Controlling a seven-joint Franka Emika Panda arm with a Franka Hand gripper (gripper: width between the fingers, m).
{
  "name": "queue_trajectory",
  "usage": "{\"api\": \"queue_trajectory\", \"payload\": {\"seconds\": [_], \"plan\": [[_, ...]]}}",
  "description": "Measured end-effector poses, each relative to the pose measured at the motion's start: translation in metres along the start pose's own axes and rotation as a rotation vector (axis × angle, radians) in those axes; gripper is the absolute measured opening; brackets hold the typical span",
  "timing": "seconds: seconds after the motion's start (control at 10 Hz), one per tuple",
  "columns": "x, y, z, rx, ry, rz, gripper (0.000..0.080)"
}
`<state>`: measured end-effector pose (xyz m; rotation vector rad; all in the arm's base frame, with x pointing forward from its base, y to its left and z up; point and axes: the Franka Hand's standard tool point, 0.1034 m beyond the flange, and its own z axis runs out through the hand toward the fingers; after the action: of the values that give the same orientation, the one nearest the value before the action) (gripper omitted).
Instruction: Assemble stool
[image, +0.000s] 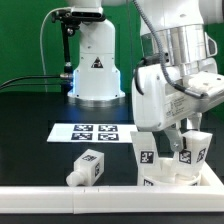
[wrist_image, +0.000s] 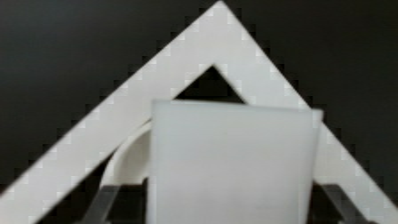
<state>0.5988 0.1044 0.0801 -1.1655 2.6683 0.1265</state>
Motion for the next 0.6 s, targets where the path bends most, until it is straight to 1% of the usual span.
{"api": "queue_trajectory", "payload": {"seconds": [0.1,0.2,0.3,0.4,0.5,0.6], "plan": [[-0.0001,0.0007,0.0016,0.007,0.0,-0.028,0.0347],[0.0002,0.0008,0.0018,0.006,0.001,-0.046,0.0416],[0.0003,0.0006,0.0018,0.006,0.002,-0.067,0.0416],[0.0004,0.0008,0.0018,0.004,0.003,-0.094,0.0583],[0.0006,0.0035,0.0016,-0.021,0.01,-0.136,0.0629],[-0.0023,0.0028,-0.003,-0.022,0.011,-0.245,0.0629]]}}
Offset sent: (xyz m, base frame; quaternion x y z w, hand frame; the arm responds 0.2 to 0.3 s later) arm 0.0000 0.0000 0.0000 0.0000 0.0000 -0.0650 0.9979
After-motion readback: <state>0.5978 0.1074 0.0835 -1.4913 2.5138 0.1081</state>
